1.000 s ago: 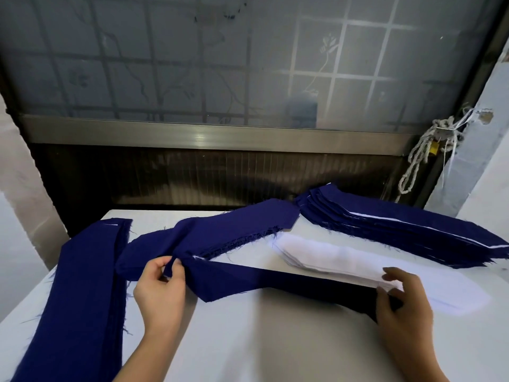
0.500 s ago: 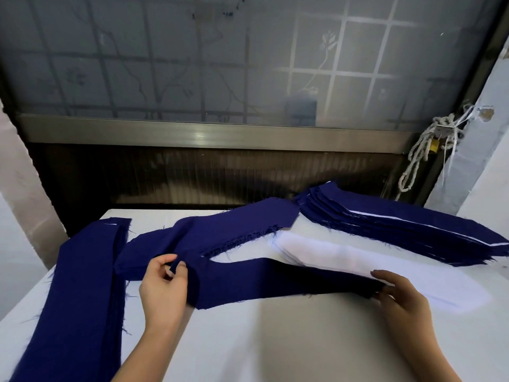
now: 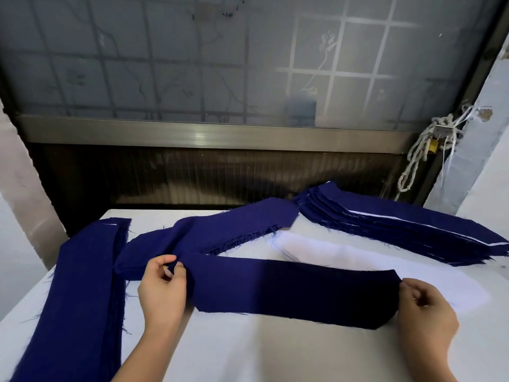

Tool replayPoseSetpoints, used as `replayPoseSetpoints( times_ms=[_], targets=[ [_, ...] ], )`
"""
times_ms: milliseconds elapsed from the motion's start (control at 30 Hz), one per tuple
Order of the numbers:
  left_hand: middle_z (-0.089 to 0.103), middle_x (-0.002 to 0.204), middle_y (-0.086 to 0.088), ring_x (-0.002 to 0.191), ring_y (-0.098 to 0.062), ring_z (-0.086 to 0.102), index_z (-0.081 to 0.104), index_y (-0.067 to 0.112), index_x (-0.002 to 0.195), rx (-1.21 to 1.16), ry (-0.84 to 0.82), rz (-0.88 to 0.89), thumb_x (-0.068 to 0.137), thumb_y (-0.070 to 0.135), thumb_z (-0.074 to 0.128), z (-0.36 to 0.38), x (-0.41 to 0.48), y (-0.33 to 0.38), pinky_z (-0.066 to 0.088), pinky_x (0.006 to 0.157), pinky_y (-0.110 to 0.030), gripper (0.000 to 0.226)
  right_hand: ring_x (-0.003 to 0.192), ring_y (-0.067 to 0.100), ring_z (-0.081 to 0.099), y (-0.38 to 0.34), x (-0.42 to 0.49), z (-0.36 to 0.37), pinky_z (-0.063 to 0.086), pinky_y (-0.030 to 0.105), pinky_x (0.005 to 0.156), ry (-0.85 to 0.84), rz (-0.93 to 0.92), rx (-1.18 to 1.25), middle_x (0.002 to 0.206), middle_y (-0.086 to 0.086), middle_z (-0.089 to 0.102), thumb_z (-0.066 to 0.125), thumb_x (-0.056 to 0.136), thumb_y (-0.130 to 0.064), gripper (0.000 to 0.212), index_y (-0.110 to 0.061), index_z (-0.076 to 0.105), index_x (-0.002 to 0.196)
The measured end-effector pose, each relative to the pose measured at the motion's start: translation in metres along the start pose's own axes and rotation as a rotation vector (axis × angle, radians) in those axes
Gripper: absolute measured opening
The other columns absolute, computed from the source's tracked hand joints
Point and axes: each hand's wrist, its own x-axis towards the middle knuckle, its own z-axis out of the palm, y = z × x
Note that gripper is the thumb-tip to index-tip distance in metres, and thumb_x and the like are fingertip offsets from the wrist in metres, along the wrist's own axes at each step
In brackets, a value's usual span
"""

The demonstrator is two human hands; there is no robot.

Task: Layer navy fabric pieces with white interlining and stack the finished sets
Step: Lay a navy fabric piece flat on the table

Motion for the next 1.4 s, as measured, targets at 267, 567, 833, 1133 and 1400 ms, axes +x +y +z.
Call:
replayPoseSetpoints(
  times_ms=[267,567,833,1133,1400],
  targets=[
    [0.058,0.072,0.0,0.069,-0.01,0.059,0.059,0.03,0.094,0.093,-0.046,0.049,0.089,0.02,0.07,0.001,-0.003,0.002,0.041,0.065,-0.021,0.016,0.086,0.03,0.055,-0.007,0.0,0.001,0.041,0.045,0.093,0.041,-0.038,-0.146,0.1,0.009,0.063,0.053,0.087,-0.008,0.017,-0.019,0.066,0.089],
    [0.062,0.069,0.015,0.065,-0.007,0.058,0.059,0.034,0.08,0.332,-0.21,0.287,0.091,0.026,0.061,0.004,-0.014,0.004,0.042,0.055,-0.025,0.014,0.072,0.023,0.059,-0.015,-0.027,0.006,0.045,0.034,0.066,-0.305,-0.579,-0.404,0.089,-0.003,0.061,0.061,0.084,-0.001,0.017,-0.015,0.063,0.093],
    [0.061,0.087,0.014,0.087,-0.013,0.055,0.068,0.021,0.097,0.592,-0.306,0.416,0.091,0.019,0.064,0.005,-0.013,-0.001,0.049,0.076,-0.033,0.007,0.071,0.022,0.049,-0.018,-0.027,0.009,0.042,0.031,0.055,-0.288,-0.479,-0.731,0.07,-0.003,0.054,0.057,0.084,-0.014,0.012,-0.016,0.054,0.072],
    [0.054,0.088,0.015,0.083,-0.011,0.05,0.067,0.026,0.086,0.68,-0.352,0.439,0.089,0.025,0.067,0.008,-0.011,-0.004,0.04,0.074,-0.027,0.002,0.07,0.031,0.05,-0.014,-0.025,0.013,0.04,0.032,0.053,-0.212,-0.494,-0.764,0.067,0.006,0.054,0.061,0.082,-0.01,0.018,-0.008,0.055,0.065],
    [0.054,0.095,0.01,0.086,-0.014,0.049,0.067,0.021,0.094,0.76,-0.364,0.511,0.093,0.028,0.061,0.01,-0.012,-0.004,0.042,0.081,-0.028,0.009,0.069,0.032,0.055,-0.026,-0.019,0.034,0.044,0.041,0.065,-0.228,-0.818,-0.795,0.073,0.008,0.06,0.068,0.078,-0.006,0.005,-0.006,0.064,0.075]
  ],
)
